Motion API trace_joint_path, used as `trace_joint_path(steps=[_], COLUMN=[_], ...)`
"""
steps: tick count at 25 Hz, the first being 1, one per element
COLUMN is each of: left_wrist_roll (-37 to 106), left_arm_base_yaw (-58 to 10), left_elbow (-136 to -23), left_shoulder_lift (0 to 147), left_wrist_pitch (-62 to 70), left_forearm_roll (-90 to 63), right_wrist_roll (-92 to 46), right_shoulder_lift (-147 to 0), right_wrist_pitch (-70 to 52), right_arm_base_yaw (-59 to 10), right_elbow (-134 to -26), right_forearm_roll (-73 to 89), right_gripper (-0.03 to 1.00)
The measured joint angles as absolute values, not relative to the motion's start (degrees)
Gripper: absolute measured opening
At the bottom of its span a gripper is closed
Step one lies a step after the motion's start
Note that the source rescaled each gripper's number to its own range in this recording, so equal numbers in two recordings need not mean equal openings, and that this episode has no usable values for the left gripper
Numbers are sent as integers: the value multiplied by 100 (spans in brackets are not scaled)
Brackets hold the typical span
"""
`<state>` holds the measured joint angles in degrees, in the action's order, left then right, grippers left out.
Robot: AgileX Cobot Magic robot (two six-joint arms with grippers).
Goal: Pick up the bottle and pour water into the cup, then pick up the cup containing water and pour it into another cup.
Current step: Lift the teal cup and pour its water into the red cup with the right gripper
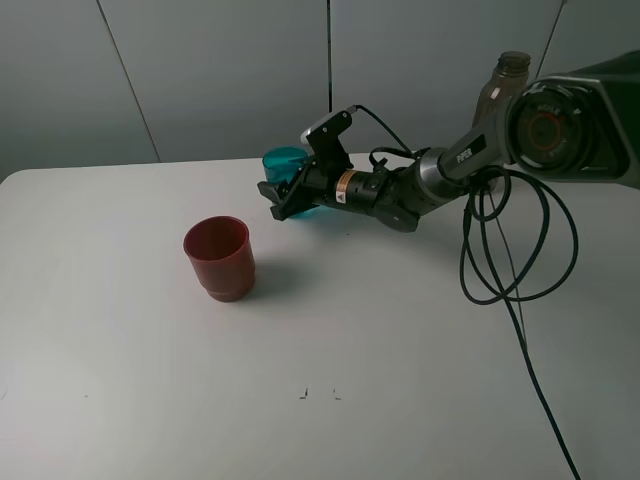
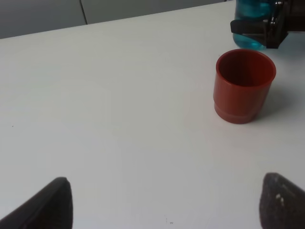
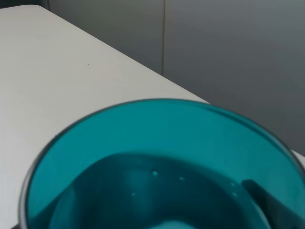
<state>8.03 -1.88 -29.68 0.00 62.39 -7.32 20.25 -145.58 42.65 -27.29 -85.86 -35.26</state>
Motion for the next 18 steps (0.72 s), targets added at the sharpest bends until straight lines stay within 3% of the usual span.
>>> trace_joint_path(steps=[18], left_wrist_roll=[803], left_arm_base_yaw=[-188], left_elbow=[-2968], left_shoulder_lift=[0], left_wrist_pitch=[6239], left_forearm_roll=[-732], right_wrist_roll=[1841], right_shoulder_lift=[-13999], right_wrist_pitch=[4159], right_arm_base_yaw=[-2729], right_elbow=[-8551], right_forearm_roll=[-4138], right_gripper=[4])
